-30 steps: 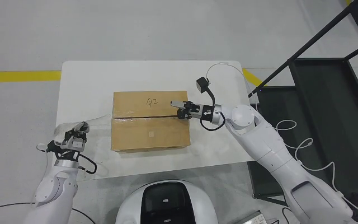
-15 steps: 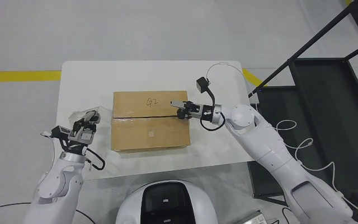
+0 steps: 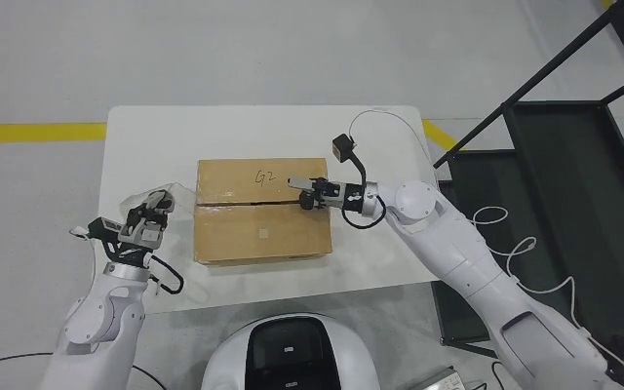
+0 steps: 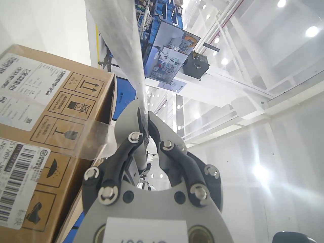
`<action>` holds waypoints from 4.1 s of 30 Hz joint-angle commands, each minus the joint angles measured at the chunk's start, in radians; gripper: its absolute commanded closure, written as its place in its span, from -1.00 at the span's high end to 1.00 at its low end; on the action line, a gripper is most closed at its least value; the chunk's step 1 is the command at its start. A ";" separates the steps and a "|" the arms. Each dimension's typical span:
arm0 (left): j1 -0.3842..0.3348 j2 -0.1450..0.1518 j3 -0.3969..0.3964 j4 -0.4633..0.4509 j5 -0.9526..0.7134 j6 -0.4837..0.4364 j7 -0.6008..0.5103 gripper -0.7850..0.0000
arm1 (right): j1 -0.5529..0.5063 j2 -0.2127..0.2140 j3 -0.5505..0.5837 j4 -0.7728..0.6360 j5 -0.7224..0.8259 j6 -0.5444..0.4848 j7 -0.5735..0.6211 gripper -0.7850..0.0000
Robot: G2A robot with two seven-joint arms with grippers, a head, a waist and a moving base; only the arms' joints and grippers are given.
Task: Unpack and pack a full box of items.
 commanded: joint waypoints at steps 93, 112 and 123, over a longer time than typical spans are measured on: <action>-0.102 -0.040 0.192 -0.109 0.520 0.105 -0.130 1.00 | -0.156 0.008 0.227 -0.052 -0.042 -0.005 0.062 1.00; -0.006 -0.016 -0.064 -0.212 0.285 0.136 -0.264 1.00 | -0.158 0.008 0.257 -0.051 -0.025 -0.054 0.087 1.00; -0.003 -0.008 -0.233 -0.093 0.168 0.115 -0.266 1.00 | -0.138 -0.002 0.219 -0.083 0.032 -0.092 0.195 1.00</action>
